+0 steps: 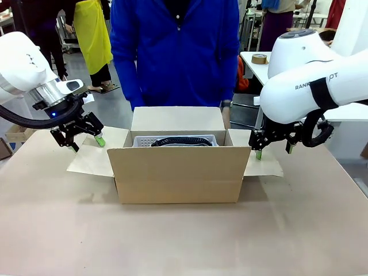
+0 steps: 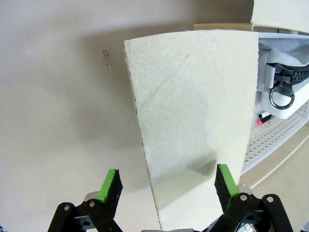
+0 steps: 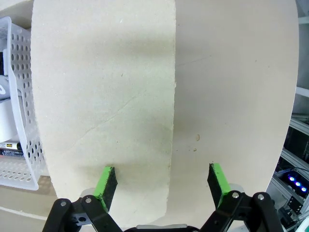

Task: Pack the gift set into the box.
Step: Lift both hands away from the flaps of the Package Box.

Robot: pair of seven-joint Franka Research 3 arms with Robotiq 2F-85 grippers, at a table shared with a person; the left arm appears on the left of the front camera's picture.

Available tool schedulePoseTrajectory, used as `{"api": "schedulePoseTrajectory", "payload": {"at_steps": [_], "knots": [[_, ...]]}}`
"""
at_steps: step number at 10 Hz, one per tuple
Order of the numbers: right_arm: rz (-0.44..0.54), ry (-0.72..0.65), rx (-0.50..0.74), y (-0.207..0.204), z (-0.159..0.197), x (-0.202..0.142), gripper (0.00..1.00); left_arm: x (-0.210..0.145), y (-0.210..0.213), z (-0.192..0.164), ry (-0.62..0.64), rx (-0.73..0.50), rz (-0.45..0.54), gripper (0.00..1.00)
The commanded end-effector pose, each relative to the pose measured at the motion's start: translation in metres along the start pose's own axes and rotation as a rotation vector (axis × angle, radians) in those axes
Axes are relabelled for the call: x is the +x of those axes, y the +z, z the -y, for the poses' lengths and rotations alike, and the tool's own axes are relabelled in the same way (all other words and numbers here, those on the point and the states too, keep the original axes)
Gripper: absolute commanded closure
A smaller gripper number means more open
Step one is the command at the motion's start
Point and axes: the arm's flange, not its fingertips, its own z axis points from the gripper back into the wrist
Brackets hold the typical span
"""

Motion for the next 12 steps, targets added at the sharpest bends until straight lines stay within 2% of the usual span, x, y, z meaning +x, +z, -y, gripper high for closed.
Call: {"api": "schedulePoseTrajectory", "payload": {"at_steps": [1,2,3,4,6,7,8,9,10,12], "knots": [[0.093,-0.045,0.139,0.045,0.047,-0.022,0.0,-0.03,0.054,-0.01,-0.046,-0.154,0.058,0.0],[0.13,-0.084,0.309,0.078,0.104,-0.049,0.0,-0.066,0.107,-0.035,-0.042,-0.355,0.069,0.0],[0.112,-0.101,0.467,0.092,0.151,-0.073,0.0,-0.091,0.137,-0.064,-0.073,-0.533,0.08,0.0],[0.114,-0.115,0.595,0.092,0.182,-0.089,0.0,-0.109,0.151,-0.093,-0.069,-0.671,0.102,0.0],[0.159,-0.153,0.893,0.069,0.244,-0.12,0.0,-0.128,0.152,-0.146,-0.08,-0.929,0.217,0.0],[0.204,-0.207,1.009,0.052,0.265,-0.133,0.0,-0.128,0.144,-0.172,-0.044,-1.001,0.279,0.0],[0.231,-0.293,1.026,0.041,0.273,-0.137,0.0,-0.123,0.135,-0.184,0.06,-0.961,0.273,0.0],[0.211,-0.181,0.905,0.078,0.255,-0.138,0.0,-0.111,0.127,-0.188,0.157,-0.871,0.198,0.0],[0.211,-0.181,0.905,0.078,0.255,-0.138,0.0,-0.148,0.147,-0.186,0.012,-0.959,0.269,0.0],[0.211,-0.181,0.905,0.078,0.255,-0.138,0.0,-0.148,0.147,-0.186,0.012,-0.959,0.269,0.0]]}}
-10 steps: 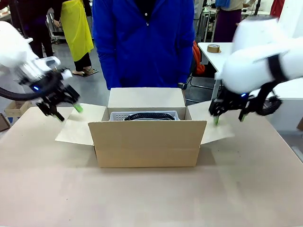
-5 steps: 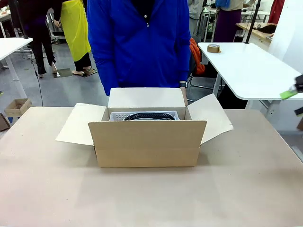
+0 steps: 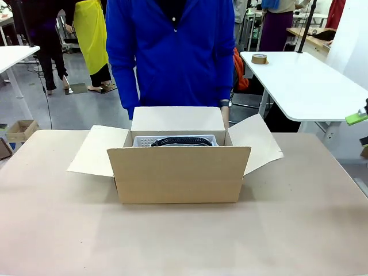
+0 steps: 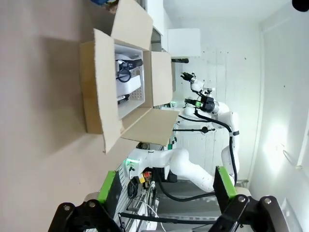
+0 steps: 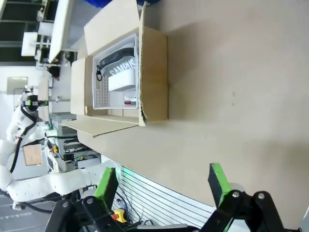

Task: Pack the gift set into the box.
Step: Lift both hands away from the flaps of the Package Box, then press and hold the closed box until the human finishes sealing it.

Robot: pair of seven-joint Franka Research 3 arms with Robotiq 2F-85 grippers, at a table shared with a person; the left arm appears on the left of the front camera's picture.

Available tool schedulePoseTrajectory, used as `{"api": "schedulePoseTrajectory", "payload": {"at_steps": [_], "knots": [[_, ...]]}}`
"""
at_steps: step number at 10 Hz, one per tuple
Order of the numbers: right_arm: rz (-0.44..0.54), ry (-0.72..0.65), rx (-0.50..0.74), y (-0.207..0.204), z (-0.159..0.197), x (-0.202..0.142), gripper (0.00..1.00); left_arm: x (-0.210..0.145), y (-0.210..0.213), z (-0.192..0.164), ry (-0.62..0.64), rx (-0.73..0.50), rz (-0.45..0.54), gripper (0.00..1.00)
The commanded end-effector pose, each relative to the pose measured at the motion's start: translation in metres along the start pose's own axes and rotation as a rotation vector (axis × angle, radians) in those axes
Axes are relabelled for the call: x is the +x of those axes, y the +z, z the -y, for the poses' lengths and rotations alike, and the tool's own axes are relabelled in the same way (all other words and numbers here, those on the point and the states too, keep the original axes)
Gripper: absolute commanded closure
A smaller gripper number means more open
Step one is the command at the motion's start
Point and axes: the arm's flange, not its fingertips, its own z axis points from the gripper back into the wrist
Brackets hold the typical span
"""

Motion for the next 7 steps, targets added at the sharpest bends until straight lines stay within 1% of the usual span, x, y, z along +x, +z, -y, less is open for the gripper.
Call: {"api": "schedulePoseTrajectory", "payload": {"at_steps": [1,7], "knots": [[0.005,-0.005,0.008,0.0071,0.0003,0.0,0.0,-0.0088,0.003,0.0113,-0.027,-0.016,-0.006,0.0],[0.005,-0.005,0.008,0.0071,0.0003,0.0,0.0,-0.0088,0.003,0.0113,-0.027,-0.016,-0.006,0.0]]}}
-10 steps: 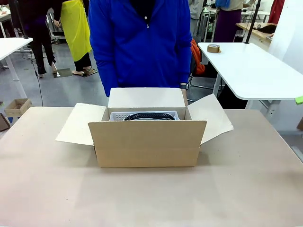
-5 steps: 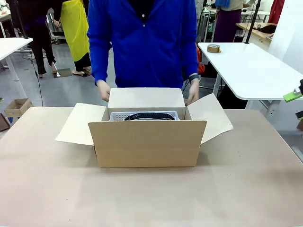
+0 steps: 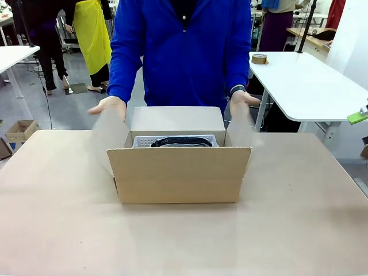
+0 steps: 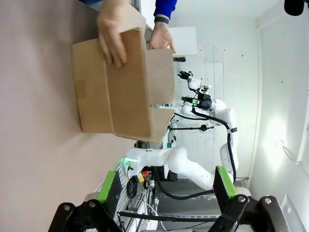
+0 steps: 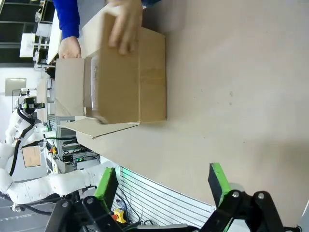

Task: Pack the gift set into the box.
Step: Press and hold the closed box until the human finishes sealing it.

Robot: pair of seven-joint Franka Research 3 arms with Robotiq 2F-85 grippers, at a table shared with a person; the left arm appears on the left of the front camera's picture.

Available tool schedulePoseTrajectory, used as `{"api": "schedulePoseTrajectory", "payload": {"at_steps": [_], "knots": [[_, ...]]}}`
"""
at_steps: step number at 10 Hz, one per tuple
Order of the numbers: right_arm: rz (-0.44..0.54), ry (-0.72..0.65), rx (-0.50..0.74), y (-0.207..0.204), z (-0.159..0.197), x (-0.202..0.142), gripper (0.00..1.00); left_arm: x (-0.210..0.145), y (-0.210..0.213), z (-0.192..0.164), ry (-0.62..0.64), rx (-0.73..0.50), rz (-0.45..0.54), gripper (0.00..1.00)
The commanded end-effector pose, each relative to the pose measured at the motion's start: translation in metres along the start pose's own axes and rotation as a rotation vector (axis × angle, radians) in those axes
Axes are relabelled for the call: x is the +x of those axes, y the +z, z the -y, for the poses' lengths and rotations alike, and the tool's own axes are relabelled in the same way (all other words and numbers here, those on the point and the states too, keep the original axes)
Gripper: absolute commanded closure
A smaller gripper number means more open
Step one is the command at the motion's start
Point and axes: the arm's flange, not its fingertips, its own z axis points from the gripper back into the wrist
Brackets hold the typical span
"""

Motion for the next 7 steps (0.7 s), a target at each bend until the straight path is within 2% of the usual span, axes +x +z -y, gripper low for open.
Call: {"api": "schedulePoseTrajectory", "payload": {"at_steps": [1,7], "knots": [[-0.001,0.002,0.015,0.0017,-0.0006,0.0005,0.0,-0.0033,-0.0004,0.0005,-0.008,-0.005,-0.004,0.0],[-0.001,0.002,0.015,0.0017,-0.0006,0.0005,0.0,-0.0033,-0.0004,0.0005,-0.008,-0.005,-0.004,0.0]]}}
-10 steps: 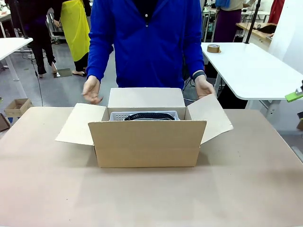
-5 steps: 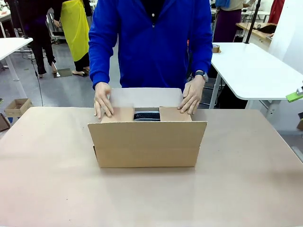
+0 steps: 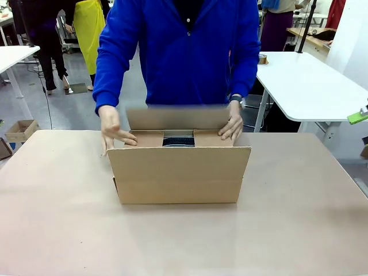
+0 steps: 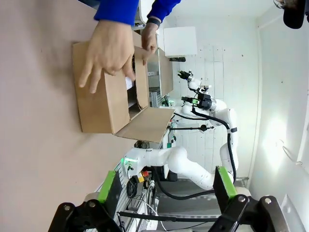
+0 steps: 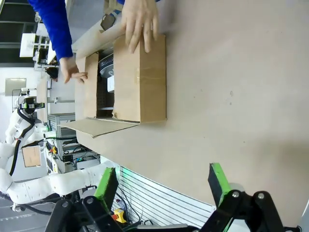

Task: Pack the gift set into the box.
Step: Press and hold the closed box until the human finishes sealing it.

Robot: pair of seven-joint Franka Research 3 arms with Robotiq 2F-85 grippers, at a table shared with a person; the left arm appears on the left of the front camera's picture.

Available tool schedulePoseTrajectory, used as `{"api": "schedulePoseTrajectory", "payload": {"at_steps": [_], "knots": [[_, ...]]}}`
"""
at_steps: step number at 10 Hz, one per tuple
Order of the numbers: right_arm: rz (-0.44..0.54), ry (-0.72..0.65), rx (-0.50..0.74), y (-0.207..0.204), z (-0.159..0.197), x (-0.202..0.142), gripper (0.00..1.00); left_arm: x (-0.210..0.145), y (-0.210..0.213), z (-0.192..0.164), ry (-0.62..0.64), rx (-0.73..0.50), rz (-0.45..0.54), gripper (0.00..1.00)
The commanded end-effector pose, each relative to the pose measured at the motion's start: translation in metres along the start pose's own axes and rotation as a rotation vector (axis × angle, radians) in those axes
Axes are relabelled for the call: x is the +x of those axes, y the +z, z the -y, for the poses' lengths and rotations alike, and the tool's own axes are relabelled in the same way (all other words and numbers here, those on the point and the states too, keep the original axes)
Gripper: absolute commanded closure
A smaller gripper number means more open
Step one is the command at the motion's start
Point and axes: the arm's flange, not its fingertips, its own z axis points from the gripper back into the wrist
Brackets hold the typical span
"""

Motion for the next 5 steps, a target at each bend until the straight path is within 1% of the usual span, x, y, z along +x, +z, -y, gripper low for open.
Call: {"api": "schedulePoseTrajectory", "payload": {"at_steps": [1,5], "knots": [[0.0,0.002,0.015,0.0018,-0.0006,0.0006,0.0,-0.0033,-0.0004,0.0005,-0.008,-0.005,-0.004,0.0],[0.0,0.002,0.015,0.0018,-0.0006,0.0006,0.0,-0.0033,-0.0004,0.0005,-0.008,-0.005,-0.004,0.0]]}}
